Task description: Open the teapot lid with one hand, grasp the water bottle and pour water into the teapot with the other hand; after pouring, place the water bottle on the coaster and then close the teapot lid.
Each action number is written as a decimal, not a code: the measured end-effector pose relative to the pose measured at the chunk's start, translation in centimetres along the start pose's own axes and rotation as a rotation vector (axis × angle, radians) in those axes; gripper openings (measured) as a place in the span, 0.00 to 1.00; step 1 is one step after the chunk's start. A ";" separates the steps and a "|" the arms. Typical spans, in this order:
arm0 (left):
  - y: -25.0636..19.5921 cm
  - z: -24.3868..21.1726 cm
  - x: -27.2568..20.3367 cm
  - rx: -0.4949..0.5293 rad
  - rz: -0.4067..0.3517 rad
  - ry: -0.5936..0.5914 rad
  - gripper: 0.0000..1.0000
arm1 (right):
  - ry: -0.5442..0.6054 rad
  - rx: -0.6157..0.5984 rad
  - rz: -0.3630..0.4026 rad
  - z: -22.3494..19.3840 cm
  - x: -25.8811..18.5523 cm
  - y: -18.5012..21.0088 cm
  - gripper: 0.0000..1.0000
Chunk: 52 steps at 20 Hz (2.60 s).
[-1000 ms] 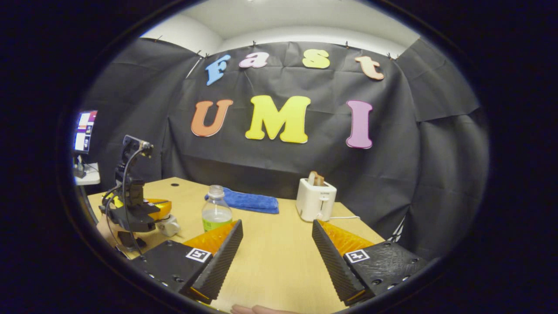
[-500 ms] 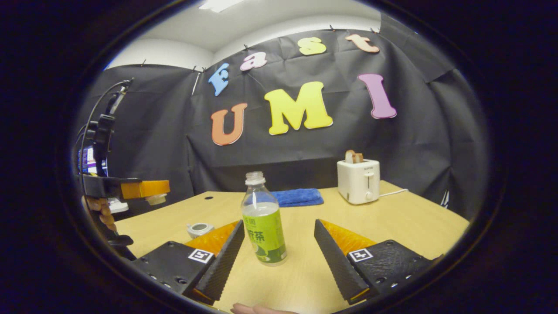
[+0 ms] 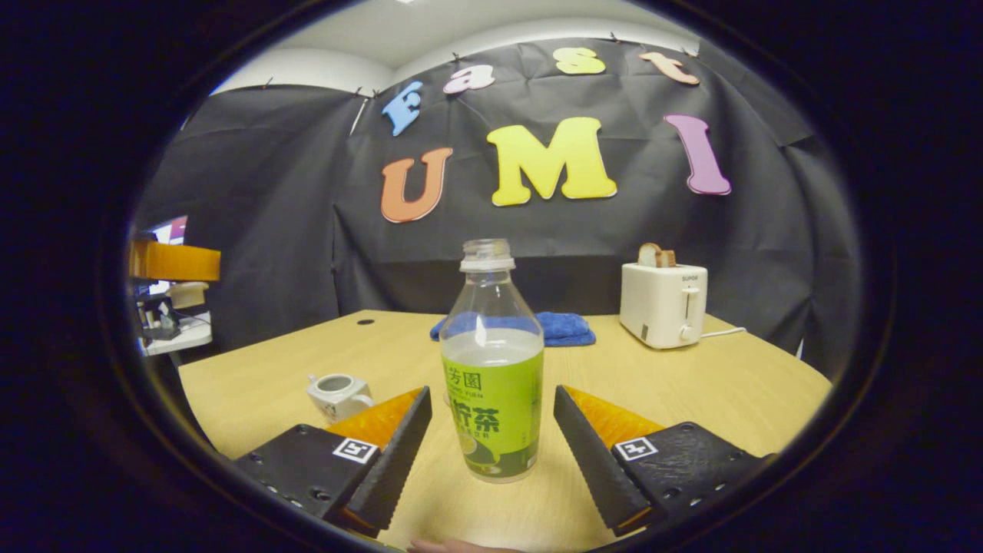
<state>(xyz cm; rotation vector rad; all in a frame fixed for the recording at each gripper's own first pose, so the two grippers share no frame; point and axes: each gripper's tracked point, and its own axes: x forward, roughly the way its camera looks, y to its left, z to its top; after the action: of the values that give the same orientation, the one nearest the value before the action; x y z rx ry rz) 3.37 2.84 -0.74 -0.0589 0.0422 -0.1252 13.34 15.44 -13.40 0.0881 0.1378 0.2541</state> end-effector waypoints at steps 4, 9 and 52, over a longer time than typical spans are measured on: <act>1.5 0.0 -0.3 -0.040 -0.003 0.010 0.03 | 0.005 -0.004 -0.067 0.4 1.0 -1.1 0.85; 2.8 -0.4 -0.5 -0.060 -0.032 0.027 0.03 | -0.019 -0.115 -0.145 3.0 0.3 -1.4 0.73; 8.0 -2.2 -0.9 -0.057 -0.025 0.081 0.03 | -0.151 -2.051 -0.444 8.5 4.4 6.8 0.73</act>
<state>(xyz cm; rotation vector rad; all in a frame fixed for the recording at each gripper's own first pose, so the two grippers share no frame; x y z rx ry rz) 3.34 10.81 -3.34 -0.1117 0.1257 -0.1512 17.13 22.53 -4.83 -1.9370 -0.2991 -0.1490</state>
